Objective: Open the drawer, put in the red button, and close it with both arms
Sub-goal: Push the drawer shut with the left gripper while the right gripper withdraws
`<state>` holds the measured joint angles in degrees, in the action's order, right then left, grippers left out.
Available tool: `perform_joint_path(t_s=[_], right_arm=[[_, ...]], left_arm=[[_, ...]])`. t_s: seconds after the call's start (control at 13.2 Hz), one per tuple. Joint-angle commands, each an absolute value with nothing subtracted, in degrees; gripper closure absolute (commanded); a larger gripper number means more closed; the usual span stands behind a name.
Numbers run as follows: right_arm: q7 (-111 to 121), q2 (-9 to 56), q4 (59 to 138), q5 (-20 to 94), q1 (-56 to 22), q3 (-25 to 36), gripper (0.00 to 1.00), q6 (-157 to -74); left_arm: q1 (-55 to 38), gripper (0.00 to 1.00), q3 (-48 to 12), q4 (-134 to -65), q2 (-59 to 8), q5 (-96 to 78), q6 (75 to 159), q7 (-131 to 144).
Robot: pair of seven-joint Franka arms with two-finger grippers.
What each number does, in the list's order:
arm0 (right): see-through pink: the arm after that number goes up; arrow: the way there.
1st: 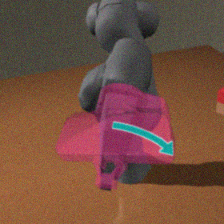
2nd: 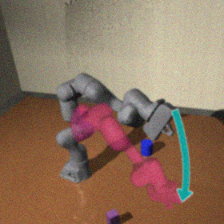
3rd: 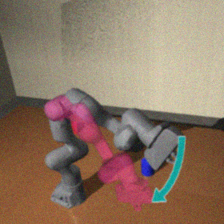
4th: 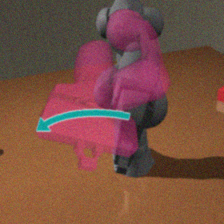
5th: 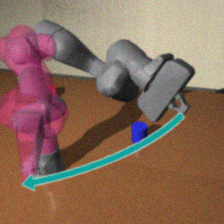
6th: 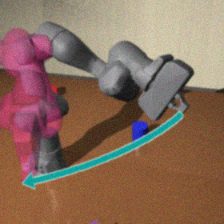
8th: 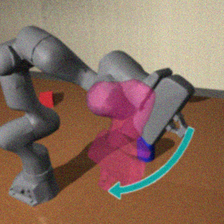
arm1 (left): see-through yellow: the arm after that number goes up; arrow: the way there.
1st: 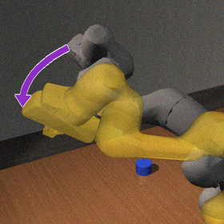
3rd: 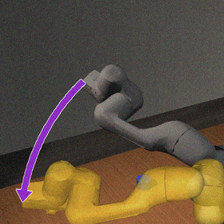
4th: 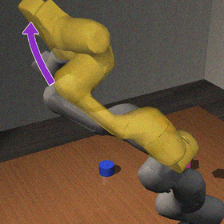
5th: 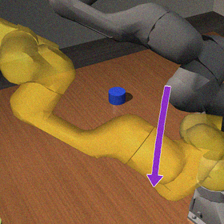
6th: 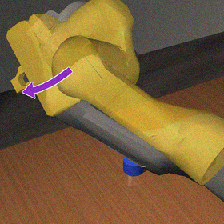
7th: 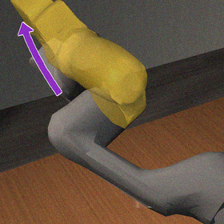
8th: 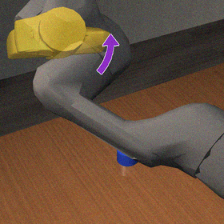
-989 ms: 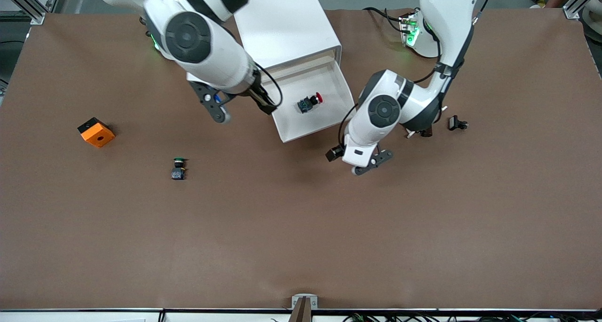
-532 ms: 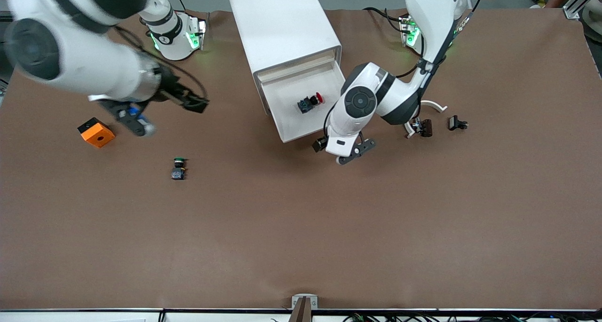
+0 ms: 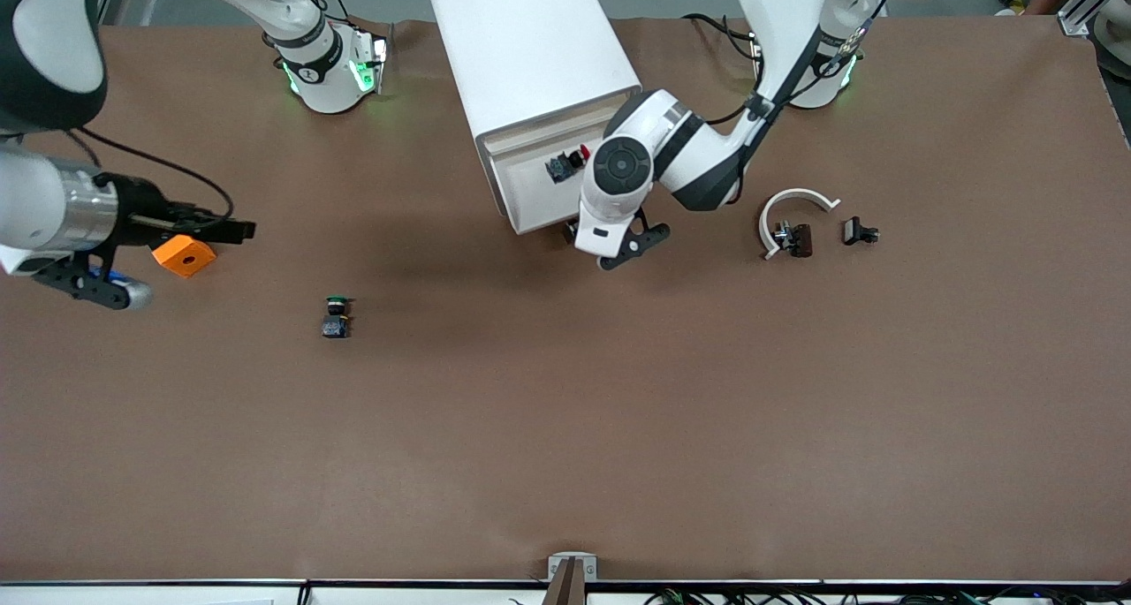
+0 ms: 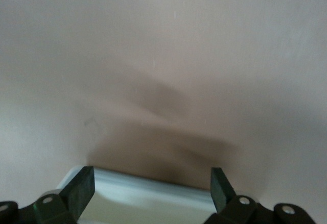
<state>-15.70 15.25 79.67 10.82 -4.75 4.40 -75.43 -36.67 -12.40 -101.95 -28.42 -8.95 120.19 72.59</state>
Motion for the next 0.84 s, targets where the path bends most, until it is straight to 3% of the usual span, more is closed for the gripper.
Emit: perform_joint_path(t_s=[0.0,0.3,0.76], right_arm=[[-6.27,10.39,89.34,8.09,-2.64,3.34,0.0,-84.68],[-1.41,0.89,107.63,1.25,-3.51,2.99,0.0,-104.46],[4.2,0.35,105.92,0.0,-3.6,2.64,0.0,-106.52]], left_arm=[[-38.22,0.0,-14.85,-101.77,-28.65,-8.7,119.18,77.07],[-41.04,0.0,-16.69,-102.04,-28.74,-8.79,117.52,81.91],[-39.48,0.0,-17.41,-100.91,-29.0,-8.79,116.72,83.76]])
